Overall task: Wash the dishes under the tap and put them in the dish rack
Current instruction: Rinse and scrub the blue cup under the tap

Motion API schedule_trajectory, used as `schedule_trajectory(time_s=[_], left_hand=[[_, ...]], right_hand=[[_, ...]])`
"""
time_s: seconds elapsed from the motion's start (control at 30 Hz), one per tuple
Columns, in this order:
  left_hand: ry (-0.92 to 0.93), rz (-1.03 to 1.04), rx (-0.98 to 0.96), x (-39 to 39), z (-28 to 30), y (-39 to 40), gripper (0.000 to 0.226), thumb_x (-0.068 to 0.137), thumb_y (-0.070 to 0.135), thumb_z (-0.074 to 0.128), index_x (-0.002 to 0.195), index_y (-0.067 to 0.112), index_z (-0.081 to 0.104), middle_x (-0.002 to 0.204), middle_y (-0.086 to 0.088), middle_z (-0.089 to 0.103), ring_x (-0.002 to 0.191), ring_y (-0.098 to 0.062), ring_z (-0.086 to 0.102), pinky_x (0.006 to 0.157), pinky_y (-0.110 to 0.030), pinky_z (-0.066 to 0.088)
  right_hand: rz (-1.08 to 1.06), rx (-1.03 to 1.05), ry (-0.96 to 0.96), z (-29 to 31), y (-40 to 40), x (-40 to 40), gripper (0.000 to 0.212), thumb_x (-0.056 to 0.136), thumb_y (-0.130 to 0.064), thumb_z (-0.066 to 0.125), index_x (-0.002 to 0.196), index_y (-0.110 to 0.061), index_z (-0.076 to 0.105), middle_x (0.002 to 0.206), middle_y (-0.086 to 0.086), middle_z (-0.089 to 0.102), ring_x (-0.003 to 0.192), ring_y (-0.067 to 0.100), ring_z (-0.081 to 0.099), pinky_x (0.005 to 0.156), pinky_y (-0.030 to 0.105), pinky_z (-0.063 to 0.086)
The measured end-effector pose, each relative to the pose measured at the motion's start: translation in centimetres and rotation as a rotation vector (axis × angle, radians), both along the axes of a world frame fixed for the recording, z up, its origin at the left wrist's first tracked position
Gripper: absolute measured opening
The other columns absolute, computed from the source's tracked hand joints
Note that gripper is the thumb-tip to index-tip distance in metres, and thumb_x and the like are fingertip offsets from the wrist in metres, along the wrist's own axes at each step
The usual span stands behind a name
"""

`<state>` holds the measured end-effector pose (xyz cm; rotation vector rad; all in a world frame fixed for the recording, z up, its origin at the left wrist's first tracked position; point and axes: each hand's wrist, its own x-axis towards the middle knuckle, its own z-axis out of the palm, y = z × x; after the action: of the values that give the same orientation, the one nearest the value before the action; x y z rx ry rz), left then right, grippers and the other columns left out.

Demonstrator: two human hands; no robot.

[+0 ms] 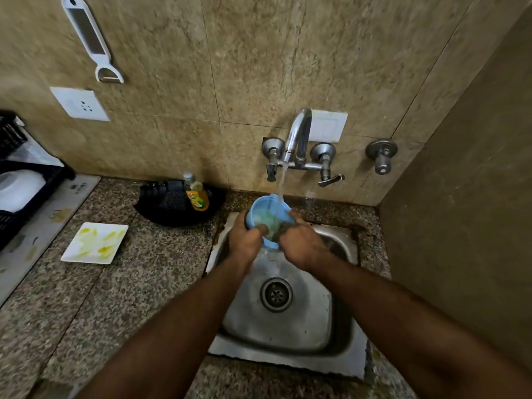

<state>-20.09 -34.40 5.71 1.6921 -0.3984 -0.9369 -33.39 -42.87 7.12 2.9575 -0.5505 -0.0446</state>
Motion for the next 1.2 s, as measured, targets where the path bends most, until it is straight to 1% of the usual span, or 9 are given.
schedule_trajectory(time_s=[0.1, 0.2, 0.3, 0.47, 0.67, 0.8, 1.0, 1.1, 1.2], left_hand=[[0.045, 0.007, 0.003, -0.4, -2.0, 0.5, 0.066, 0.053, 0.011, 0.065, 0.117, 0.027, 0.069, 0.108, -0.006, 0.076, 0.098, -0.03, 0.073, 0.083, -0.054, 0.063], [0.232, -0.086, 0.138, 0.5, -0.7, 1.0, 0.041, 0.063, -0.006, 0.057, 0.094, 0.017, 0.073, 0.1, -0.016, 0.074, 0.095, -0.043, 0.07, 0.086, -0.071, 0.055], [0.255, -0.059, 0.163, 0.9, -0.7, 0.5, 0.041, 0.076, -0.016, 0.051, 0.088, 0.018, 0.07, 0.088, -0.013, 0.071, 0.081, -0.037, 0.068, 0.079, -0.059, 0.061], [0.074, -0.087, 0.196, 0.3, -3.4, 0.5, 0.023, 0.09, -0.004, 0.068, 0.111, 0.005, 0.075, 0.1, -0.015, 0.075, 0.063, -0.017, 0.066, 0.047, -0.023, 0.056], [0.241, -0.134, 0.201, -2.3, -4.5, 0.2, 0.019, 0.106, 0.019, 0.052, 0.112, 0.006, 0.064, 0.097, -0.024, 0.071, 0.076, -0.039, 0.072, 0.072, -0.05, 0.063], [0.196, -0.129, 0.279, -2.0, -5.0, -0.1, 0.019, 0.098, 0.014, 0.062, 0.111, 0.001, 0.069, 0.1, -0.027, 0.074, 0.075, -0.04, 0.074, 0.065, -0.051, 0.064], [0.181, -0.105, 0.192, -2.2, -4.1, -0.1, 0.016, 0.099, 0.013, 0.06, 0.107, 0.005, 0.072, 0.092, -0.023, 0.074, 0.077, -0.04, 0.073, 0.07, -0.052, 0.063], [0.213, -0.122, 0.216, -1.2, -4.5, 0.4, 0.012, 0.098, 0.012, 0.062, 0.107, 0.012, 0.07, 0.104, -0.02, 0.074, 0.083, -0.036, 0.072, 0.076, -0.054, 0.063], [0.232, -0.128, 0.209, -0.7, -4.7, 0.7, 0.013, 0.1, 0.02, 0.061, 0.095, 0.013, 0.071, 0.105, -0.018, 0.074, 0.082, -0.03, 0.07, 0.077, -0.044, 0.061]], right_hand=[[-0.033, 0.112, 0.129, -0.6, 0.1, -1.1, 0.042, 0.094, -0.031, 0.062, 0.132, -0.014, 0.066, 0.129, 0.009, 0.07, 0.134, 0.027, 0.054, 0.128, 0.043, 0.007], [0.015, 0.004, 0.239, -0.4, -0.6, -2.5, 0.041, 0.096, -0.027, 0.055, 0.135, -0.014, 0.064, 0.139, 0.008, 0.063, 0.142, 0.024, 0.046, 0.127, 0.052, -0.003], [-0.012, -0.012, 0.3, -0.2, 0.1, -1.8, 0.039, 0.099, -0.019, 0.049, 0.135, -0.016, 0.064, 0.149, 0.008, 0.056, 0.154, 0.021, 0.025, 0.126, 0.056, -0.001], [-0.081, 0.025, 0.41, -1.9, 0.8, -3.1, 0.025, 0.099, -0.021, 0.051, 0.109, -0.017, 0.074, 0.105, 0.004, 0.073, 0.122, 0.027, 0.058, 0.128, 0.051, -0.003], [-0.176, 0.002, 0.255, -2.0, 0.9, -2.6, 0.018, 0.091, -0.024, 0.064, 0.076, -0.019, 0.072, 0.067, -0.002, 0.068, 0.082, 0.025, 0.068, 0.125, 0.057, 0.018], [-0.201, 0.027, 0.353, -3.7, 1.5, -4.3, 0.026, 0.101, -0.024, 0.047, 0.105, -0.022, 0.072, 0.092, -0.001, 0.075, 0.104, 0.025, 0.066, 0.127, 0.05, 0.004], [-0.301, 0.073, 0.19, -4.5, 2.2, -2.7, 0.014, 0.093, -0.026, 0.061, 0.096, -0.021, 0.074, 0.077, -0.002, 0.072, 0.091, 0.026, 0.07, 0.122, 0.057, 0.023], [-0.317, 0.18, 0.146, -5.6, 2.6, -2.9, 0.032, 0.097, -0.028, 0.06, 0.127, -0.02, 0.066, 0.118, 0.001, 0.073, 0.124, 0.028, 0.059, 0.121, 0.043, 0.024], [-0.36, 0.339, 0.168, -5.3, 2.0, -3.8, 0.03, 0.093, -0.03, 0.056, 0.119, -0.028, 0.07, 0.116, 0.001, 0.074, 0.12, 0.026, 0.061, 0.106, 0.034, 0.034]])
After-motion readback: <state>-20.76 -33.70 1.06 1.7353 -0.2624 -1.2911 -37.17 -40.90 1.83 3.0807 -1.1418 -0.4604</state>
